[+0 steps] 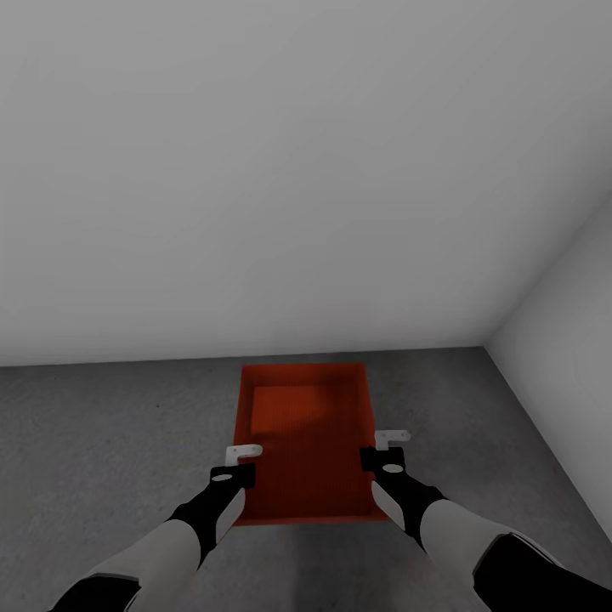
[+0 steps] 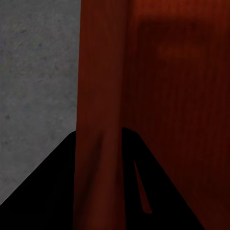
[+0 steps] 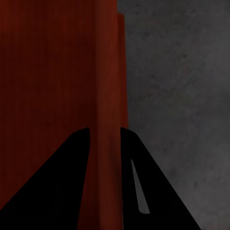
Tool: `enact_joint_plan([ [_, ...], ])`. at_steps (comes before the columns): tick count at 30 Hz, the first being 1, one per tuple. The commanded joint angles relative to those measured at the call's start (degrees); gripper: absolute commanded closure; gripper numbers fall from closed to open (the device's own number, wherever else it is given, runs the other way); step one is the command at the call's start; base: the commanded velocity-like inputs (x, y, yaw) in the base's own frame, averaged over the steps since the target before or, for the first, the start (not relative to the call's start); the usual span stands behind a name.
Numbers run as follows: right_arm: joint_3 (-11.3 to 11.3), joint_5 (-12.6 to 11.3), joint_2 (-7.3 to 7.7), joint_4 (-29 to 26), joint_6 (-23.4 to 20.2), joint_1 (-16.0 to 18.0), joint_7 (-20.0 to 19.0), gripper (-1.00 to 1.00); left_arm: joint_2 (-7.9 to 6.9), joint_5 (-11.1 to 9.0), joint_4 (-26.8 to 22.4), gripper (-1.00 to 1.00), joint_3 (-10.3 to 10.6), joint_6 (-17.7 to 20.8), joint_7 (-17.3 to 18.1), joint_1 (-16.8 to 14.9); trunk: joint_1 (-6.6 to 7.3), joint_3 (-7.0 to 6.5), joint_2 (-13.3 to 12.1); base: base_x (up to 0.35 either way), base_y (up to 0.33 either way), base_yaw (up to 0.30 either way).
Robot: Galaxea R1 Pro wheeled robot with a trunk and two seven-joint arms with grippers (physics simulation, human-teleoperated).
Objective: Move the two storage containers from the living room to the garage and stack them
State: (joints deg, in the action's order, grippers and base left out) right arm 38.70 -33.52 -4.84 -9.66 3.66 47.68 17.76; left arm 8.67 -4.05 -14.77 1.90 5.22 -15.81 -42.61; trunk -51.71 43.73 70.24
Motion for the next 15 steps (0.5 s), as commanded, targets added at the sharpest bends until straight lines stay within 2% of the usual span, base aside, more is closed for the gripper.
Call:
enact_joint_plan([
  [1,-0.8,-0.8,0.73,3.8,0.5,0.0,0.4,1.0,-0.06,0.8,-0.3,1.0,-0.8,0.4,-2.9,0.0,0.0,0.08,0.0,0.0,0.0,0.0],
  [15,-0.8,-0.8,0.75,3.8,0.6,0.0,0.5,1.0,-0.06,0.8,-0.3,1.0,-0.8,0.4,-2.9,0.0,0.0,1.26,0.0,0.0,0.0,0.0],
])
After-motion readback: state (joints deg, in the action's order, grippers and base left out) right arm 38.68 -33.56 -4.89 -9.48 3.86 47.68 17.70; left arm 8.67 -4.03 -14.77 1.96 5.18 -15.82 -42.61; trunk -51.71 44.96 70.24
